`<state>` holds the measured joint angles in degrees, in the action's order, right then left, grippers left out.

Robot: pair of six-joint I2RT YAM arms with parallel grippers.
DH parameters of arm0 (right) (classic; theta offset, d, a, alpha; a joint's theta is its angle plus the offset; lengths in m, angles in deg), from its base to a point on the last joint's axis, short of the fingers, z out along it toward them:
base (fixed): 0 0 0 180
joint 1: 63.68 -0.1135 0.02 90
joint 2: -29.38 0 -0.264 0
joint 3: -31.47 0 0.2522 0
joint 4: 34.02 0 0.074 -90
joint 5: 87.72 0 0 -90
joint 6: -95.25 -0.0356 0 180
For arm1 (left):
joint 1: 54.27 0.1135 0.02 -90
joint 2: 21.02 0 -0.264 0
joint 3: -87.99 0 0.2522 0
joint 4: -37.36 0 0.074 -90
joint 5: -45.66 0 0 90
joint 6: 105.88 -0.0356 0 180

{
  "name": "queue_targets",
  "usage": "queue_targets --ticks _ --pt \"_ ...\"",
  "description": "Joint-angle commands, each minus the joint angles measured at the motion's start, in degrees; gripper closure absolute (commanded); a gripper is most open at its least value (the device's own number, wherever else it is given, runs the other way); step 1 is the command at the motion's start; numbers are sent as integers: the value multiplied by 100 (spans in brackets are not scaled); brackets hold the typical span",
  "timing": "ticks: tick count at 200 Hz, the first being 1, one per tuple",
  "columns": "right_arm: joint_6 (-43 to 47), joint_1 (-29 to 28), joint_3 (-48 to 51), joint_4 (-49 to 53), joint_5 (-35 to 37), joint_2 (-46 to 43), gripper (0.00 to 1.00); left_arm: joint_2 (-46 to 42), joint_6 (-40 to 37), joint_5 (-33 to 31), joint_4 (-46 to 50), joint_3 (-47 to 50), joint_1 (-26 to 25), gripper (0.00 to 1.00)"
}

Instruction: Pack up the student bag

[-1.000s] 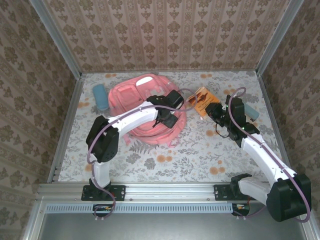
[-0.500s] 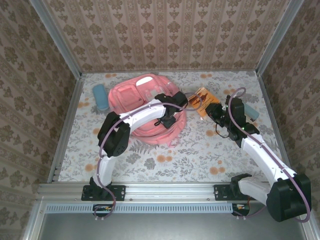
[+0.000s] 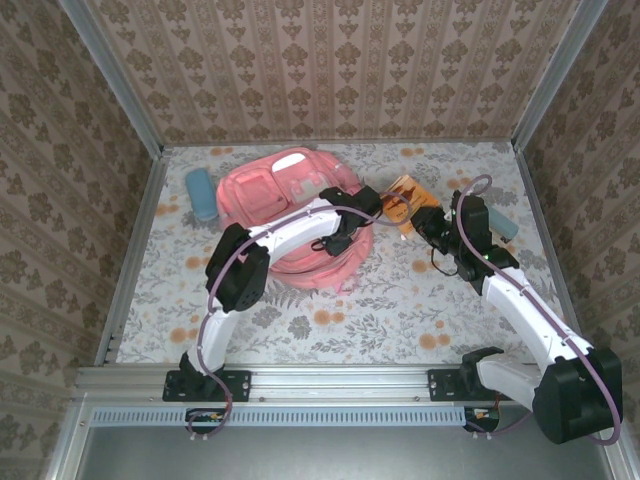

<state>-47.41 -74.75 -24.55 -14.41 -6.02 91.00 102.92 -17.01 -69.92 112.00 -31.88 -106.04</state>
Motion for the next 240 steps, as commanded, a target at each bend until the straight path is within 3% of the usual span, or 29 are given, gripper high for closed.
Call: queue_targets --ticks 1,54,82,119,150,170,203,240 --pt "-3 25 -21 -69 66 -243 82 19 -125 -385 217 -226 -25 66" --pt "212 26 -10 316 439 -587 81 -811 -183 -766 -324 51 -79 84" --pt "309 86 -6 405 382 -732 81 -1588 -343 -1092 -1190 494 -82 87" --pt "432 114 -8 130 -353 -767 81 -2399 -666 -1488 -2619 1022 -79 89" --pt "338 99 -89 287 -1096 -665 81 -2535 -764 -1763 -3282 912 -79 91" --pt "155 16 -57 259 -1385 -576 81 -2526 -728 -1600 -3572 848 -73 90" --pt "-452 -298 153 -526 -1673 -112 81 -2463 -577 -1289 -3664 833 -79 91" --pt "-1223 -764 54 -2082 -1719 1043 81 -2554 -403 -1184 -3599 901 -80 91"
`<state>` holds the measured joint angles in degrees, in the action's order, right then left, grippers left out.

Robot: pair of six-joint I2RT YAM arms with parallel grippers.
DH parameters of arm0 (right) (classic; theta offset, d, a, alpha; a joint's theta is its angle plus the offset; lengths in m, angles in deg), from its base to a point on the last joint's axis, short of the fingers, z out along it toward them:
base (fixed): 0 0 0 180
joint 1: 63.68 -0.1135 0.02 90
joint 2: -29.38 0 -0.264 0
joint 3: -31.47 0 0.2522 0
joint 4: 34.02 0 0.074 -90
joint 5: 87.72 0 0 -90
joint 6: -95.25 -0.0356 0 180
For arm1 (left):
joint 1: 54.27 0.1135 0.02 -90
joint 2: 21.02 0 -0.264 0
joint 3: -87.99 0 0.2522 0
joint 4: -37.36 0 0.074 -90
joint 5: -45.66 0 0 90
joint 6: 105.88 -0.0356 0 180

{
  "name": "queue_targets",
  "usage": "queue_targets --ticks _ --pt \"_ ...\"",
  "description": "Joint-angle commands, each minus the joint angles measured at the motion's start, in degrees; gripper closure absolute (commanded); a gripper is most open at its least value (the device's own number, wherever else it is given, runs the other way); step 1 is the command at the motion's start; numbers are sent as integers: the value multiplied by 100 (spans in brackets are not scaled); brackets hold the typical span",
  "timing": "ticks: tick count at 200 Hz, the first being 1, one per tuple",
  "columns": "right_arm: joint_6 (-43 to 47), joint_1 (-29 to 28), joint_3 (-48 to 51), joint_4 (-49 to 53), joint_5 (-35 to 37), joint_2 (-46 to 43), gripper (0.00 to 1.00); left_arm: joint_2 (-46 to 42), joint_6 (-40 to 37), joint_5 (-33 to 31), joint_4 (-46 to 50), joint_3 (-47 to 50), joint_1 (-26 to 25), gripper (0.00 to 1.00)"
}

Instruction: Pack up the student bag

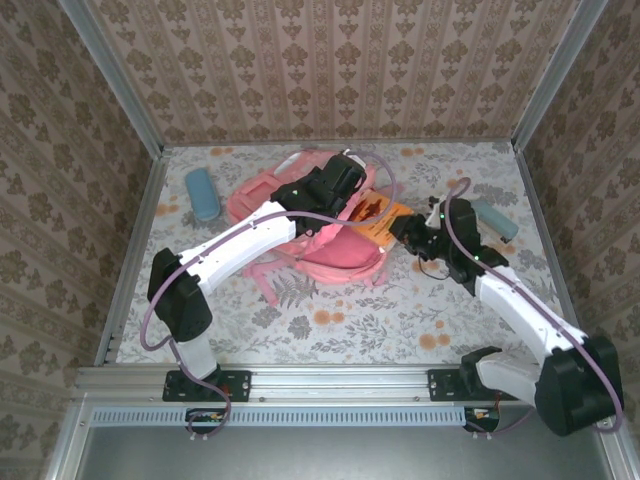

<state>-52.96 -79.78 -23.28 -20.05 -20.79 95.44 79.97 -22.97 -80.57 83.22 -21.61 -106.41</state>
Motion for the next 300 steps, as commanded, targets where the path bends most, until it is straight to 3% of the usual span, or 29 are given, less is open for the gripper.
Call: queue_targets --ticks 1,37,74,110,135,154,175,205,246,300 --pt "-688 -270 -88 -1552 -233 635 81 -266 205 -116 -717 -119 -47 91" --pt "-1244 -710 -661 -2768 57 2036 81 -430 340 34 -792 19 -42 91" --pt "-1438 -1045 -1316 -3394 435 3141 81 -477 373 222 -763 -3 -33 91" --pt "-1642 -1188 -1835 -3721 892 4058 79 -493 446 234 -762 12 4 91" --pt "-1916 -1274 -2258 -4081 837 4723 77 -476 491 302 -794 -2 28 92" --pt "-1870 -1326 -2392 -3953 918 4930 70 -491 528 343 -784 -13 53 92" --pt "-1794 -1308 -2375 -3732 766 4913 45 -501 560 390 -759 -17 81 92" --pt "-1723 -1182 -1836 -3531 813 4337 32 -527 629 454 -687 -7 141 92" --pt "-2027 -863 -1091 -3188 500 3538 28 -563 762 657 -687 45 239 92" --pt "-1561 -536 -438 -2079 499 2451 35 -438 1005 1163 -658 97 401 92"
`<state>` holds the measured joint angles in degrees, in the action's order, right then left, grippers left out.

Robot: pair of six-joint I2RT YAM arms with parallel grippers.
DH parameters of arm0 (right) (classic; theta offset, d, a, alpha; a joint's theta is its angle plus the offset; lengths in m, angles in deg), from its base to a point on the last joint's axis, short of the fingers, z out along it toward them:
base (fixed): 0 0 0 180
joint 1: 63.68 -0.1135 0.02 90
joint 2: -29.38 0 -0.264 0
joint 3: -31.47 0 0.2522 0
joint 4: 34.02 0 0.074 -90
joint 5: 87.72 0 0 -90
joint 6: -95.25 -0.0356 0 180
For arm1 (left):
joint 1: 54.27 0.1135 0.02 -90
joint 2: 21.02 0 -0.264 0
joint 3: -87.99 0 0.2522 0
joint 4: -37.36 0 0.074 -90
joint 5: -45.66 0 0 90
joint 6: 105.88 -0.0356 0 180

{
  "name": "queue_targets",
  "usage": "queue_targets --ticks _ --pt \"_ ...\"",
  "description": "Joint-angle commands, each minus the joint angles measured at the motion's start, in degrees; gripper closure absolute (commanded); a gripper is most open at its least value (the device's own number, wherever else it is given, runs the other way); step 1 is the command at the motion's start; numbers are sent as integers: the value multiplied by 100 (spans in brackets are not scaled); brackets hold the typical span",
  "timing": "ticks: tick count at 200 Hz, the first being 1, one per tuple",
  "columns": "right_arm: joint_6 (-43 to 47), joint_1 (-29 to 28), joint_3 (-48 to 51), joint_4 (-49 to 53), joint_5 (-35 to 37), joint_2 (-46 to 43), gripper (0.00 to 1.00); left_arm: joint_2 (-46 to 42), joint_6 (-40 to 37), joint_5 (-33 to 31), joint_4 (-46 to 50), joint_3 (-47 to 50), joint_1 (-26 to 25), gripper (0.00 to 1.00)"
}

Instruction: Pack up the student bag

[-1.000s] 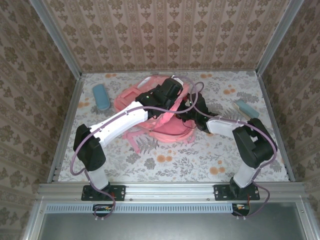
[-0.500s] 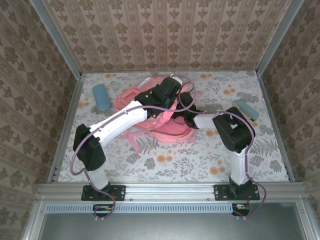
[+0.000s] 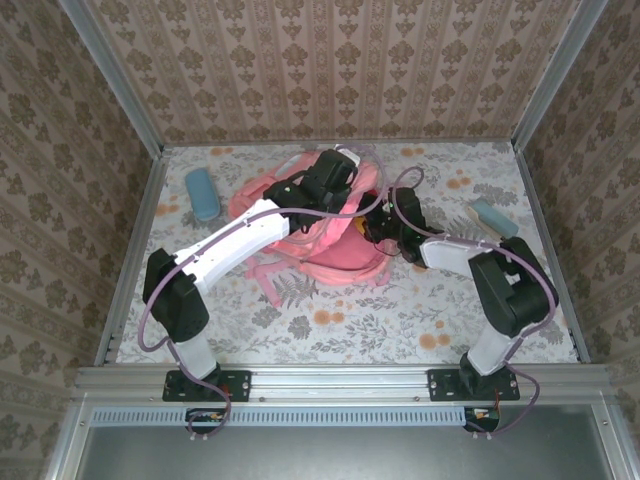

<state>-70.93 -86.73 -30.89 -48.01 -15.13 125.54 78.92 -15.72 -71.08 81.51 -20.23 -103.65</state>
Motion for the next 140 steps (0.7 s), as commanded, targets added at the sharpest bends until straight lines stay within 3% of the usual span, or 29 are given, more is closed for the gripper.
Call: queue_targets --ticks 1,45,79,118,140 --pt "244 173 345 739 -60 -578 35 -329 285 231 -485 -44 128 92" --pt "861 629 979 2064 631 -2033 32 140 542 1152 -521 -387 264 91" --pt "1836 737 1054 3502 1676 -3165 27 703 748 1663 -466 -931 306 86" --pt "2884 710 834 4714 2061 -3739 25 932 1442 1889 -255 -1104 494 41" --pt "3344 353 642 4975 2163 -3760 26 607 2024 2148 -258 -596 778 26"
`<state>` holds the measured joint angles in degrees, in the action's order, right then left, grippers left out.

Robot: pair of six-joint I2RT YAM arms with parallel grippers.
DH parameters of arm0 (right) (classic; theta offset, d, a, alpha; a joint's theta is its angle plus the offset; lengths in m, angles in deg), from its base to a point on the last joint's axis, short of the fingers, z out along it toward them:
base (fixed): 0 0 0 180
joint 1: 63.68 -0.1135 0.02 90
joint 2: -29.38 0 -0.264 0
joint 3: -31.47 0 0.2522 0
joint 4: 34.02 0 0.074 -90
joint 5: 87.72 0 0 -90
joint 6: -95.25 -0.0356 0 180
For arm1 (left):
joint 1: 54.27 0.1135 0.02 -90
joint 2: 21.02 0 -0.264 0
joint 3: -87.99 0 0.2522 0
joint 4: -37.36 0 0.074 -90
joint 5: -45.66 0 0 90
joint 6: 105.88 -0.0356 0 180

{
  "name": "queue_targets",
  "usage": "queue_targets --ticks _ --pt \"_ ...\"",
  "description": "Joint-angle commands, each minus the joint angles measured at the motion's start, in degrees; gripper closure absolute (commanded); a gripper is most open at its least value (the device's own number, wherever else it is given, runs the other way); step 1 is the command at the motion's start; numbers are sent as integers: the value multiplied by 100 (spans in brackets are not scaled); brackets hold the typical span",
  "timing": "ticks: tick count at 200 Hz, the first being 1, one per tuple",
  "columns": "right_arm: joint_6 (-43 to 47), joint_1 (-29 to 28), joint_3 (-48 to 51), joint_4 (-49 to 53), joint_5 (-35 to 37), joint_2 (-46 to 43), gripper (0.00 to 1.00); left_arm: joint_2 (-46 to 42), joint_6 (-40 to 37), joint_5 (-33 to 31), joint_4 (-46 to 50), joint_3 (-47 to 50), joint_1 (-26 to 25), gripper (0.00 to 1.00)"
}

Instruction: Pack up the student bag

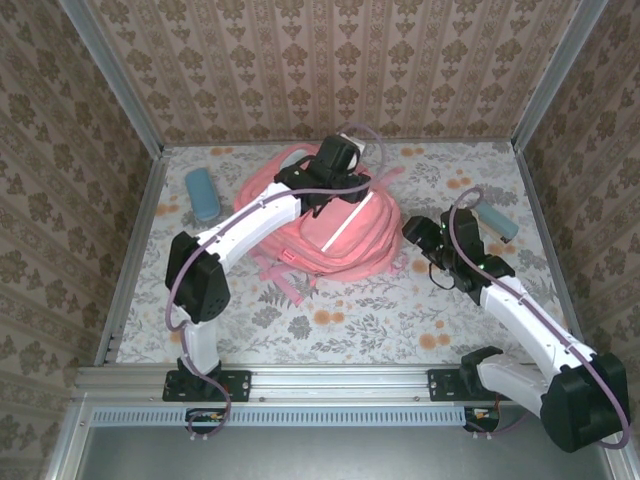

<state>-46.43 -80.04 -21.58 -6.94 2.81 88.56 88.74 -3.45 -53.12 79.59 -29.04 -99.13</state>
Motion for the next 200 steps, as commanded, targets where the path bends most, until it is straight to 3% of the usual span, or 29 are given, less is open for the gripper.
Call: queue_targets --ticks 1,58,89,105,146,176,200 --pt "908 -333 -298 876 373 -59 26 -402 837 364 -68 327 345 25" --pt "1282 -2049 -1061 844 1002 966 27 -2107 2347 931 -518 3025 1263 16" --pt "1066 -2511 -1388 526 843 1678 26 -2956 3477 1328 -949 4595 1624 18" --pt "995 -2633 -1510 361 722 1934 25 -3229 4011 1515 -1498 5331 1703 22" --pt "945 -2739 -1776 279 520 2419 25 -3137 4758 1915 -2678 6350 1838 45" --pt "906 -2795 -1798 235 511 2467 24 -2815 4903 2023 -3179 6574 1832 48" --pt "888 -2817 -1793 223 500 2502 24 -2525 5018 2201 -3899 6741 2040 56"
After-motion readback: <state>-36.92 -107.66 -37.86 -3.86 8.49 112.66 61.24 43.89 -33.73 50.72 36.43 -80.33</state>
